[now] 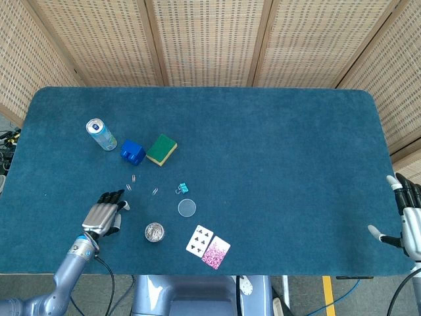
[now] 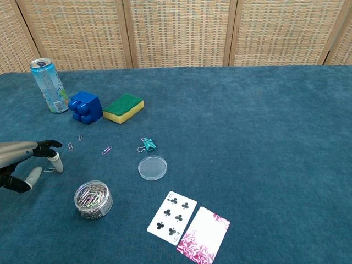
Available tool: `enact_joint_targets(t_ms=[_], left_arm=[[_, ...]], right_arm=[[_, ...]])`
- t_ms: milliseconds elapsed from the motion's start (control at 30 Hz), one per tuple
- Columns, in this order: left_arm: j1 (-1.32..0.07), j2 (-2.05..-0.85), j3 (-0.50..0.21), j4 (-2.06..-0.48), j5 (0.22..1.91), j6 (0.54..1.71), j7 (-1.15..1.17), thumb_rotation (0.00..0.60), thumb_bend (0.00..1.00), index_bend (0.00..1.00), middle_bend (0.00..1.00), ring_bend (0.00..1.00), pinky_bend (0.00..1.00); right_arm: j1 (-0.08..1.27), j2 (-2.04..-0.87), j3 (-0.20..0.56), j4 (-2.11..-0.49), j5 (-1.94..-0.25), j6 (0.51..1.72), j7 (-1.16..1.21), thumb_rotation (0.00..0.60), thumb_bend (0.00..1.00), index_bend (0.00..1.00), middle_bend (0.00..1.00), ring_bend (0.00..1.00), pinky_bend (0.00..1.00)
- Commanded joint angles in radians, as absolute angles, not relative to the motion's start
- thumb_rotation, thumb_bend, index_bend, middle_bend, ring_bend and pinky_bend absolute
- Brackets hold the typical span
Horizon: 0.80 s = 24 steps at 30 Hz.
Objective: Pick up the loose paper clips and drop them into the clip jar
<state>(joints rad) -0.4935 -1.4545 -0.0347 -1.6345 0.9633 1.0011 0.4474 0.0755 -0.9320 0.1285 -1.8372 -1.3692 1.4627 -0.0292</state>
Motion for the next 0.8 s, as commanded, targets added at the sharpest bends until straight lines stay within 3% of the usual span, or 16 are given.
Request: enact_joint_targets(t_ms=[33, 100, 200, 300, 800], left_arm=[[-0.486, -1.445, -0.039, -1.638, 0.993, 1.027, 0.426, 0.6, 0.6, 0.31, 0.0, 0.0, 0.0], [-0.476, -1.448, -0.046, -1.621, 1.035, 1.063, 0.4, 0.6, 0.34, 0.29, 0.0, 0.0, 0.0], [-0.464, -1.452, -0.05, -1.585, 1.075, 1.09, 0.362, 0.6, 0.21, 0.34, 0.0, 0.0, 0.0], [-0.465, -1.463, -0.057, -1.549, 1.073, 1.092, 0.36, 0.6, 0.2, 0.42, 0.0, 0.0, 0.0], [-0.485, -1.51, -0.093, -1.486, 1.009, 1.052, 0.364, 0.6, 0.32, 0.46, 0.0, 0.0, 0.0]], right_arm=[[0.076, -0.932, 0.128, -1.837, -1.369, 1.462, -0.029, 0.6, 0.0, 0.0, 0.0, 0.0, 0.0], [0.076, -0.932, 0.128, -1.837, -1.369, 1.462, -0.029, 0.6, 0.0, 0.0, 0.0, 0.0, 0.0], [0.076, -0.931, 0.128, -1.839, -1.37, 1.462, -0.026, 0.6, 0.0, 0.0, 0.0, 0.0, 0.0], [0.075, -0.93, 0.127, -1.839, -1.372, 1.462, -0.023, 0.6, 0.0, 0.0, 0.0, 0.0, 0.0], [0.077, -0.925, 0.127, -1.837, -1.37, 1.455, -0.011, 0.6, 0.0, 0.0, 0.0, 0.0, 0.0]])
